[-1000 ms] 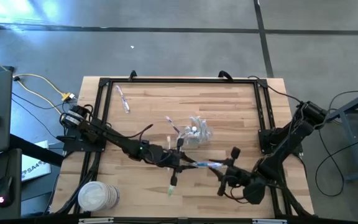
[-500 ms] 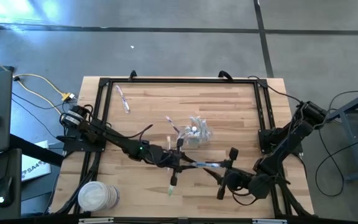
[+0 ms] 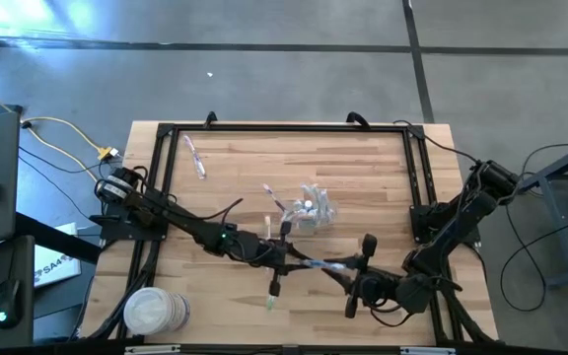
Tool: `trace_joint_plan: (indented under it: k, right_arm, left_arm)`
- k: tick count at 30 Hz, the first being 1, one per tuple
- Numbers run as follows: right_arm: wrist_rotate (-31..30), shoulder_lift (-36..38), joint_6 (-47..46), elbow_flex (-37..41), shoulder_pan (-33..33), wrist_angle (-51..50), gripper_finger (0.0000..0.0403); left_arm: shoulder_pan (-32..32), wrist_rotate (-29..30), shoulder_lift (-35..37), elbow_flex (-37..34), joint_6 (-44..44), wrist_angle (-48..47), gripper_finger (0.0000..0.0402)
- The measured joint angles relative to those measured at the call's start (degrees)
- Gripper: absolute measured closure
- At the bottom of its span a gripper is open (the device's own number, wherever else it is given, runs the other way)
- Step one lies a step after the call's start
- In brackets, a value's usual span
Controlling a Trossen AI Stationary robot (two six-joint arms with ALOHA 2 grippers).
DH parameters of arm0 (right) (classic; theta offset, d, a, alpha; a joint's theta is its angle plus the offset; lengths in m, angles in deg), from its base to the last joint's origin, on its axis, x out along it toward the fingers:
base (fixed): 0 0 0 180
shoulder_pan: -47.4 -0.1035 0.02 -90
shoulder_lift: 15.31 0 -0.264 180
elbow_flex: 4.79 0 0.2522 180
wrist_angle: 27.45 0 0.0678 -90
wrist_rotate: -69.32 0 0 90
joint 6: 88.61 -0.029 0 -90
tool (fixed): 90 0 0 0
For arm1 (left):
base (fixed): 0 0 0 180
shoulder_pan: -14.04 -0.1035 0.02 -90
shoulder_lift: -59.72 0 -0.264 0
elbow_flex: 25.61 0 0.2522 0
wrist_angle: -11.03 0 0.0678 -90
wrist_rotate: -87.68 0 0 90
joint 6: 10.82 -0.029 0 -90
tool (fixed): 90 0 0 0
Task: Pick & Place toothbrushing station
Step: Put the blue toothbrush into the wire organizer
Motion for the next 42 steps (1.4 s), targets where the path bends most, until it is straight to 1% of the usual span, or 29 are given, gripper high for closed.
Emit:
trace_joint_plan:
  k: [2,5,6,8,13,16,19,22,26,28,30,33,36,38,40,42]
  right_arm:
    - [0.0,0.0,1.0,0.0,0.0,0.0,0.0336]
    - [1.1,0.0,2.1,0.0,0.0,-0.5,0.0381]
    - [1.2,0.0,2.3,0.0,0.0,-0.7,0.0387]
    - [1.4,0.0,2.7,0.0,0.0,-0.8,0.0388]
    - [1.1,0.0,3.0,0.0,-0.1,-0.8,0.039]
    - [1.0,0.0,3.2,0.0,-0.1,-0.9,0.039]
    - [0.6,0.0,3.3,0.0,-0.1,-1.1,0.039]
    - [-0.4,0.0,3.3,0.0,-1.0,-1.5,0.039]
    - [-6.7,0.0,2.7,0.0,-3.0,-2.7,0.039]
    - [-9.9,0.0,0.5,0.0,-3.9,-4.5,0.039]
    - [-12.5,0.0,-1.7,0.0,-4.9,-6.7,0.039]
    - [-15.7,0.0,-4.8,0.0,-5.9,-9.9,0.0391]
    - [-17.8,0.1,-9.0,0.0,-6.1,-13.3,0.0391]
    - [-16.8,0.8,-13.5,0.0,-6.1,-17.2,0.0391]
    - [-13.1,1.9,-20.4,0.0,-6.1,-23.0,0.0391]
    - [-8.9,3.4,-29.5,0.0,-5.7,-31.0,0.0391]
  left_arm:
    - [0.0,0.0,0.0,0.0,0.0,-0.1,0.035]
    - [-0.1,0.2,0.0,0.0,-0.5,-0.9,0.0345]
    - [-0.1,0.2,0.0,0.0,-1.1,-1.1,0.0344]
    - [-0.1,0.4,0.0,0.0,-2.7,-1.0,0.0343]
    - [-0.1,0.4,0.0,0.0,-2.8,-0.9,0.034]
    - [-0.1,0.3,0.0,0.0,-2.5,-0.9,0.0329]
    - [-0.2,0.4,0.0,0.0,-1.4,-0.9,0.0294]
    - [-0.1,0.3,0.0,0.0,1.3,-0.5,0.0241]
    - [-0.1,0.9,0.0,0.0,2.4,-0.8,0.0168]
    - [-0.1,1.1,0.0,0.0,1.8,-1.5,0.014]
    - [-0.1,2.2,0.0,0.0,1.5,-1.8,0.0123]
    - [-0.1,6.2,0.0,0.0,2.7,-3.2,0.0112]
    - [-0.1,7.9,0.1,0.0,2.9,-3.7,0.0111]
    - [-0.1,7.9,0.2,0.0,3.1,-4.4,0.0111]
    - [-0.1,8.1,0.2,0.0,3.7,-5.2,0.0111]
    - [-0.1,8.1,0.2,0.0,3.9,-5.8,0.0111]
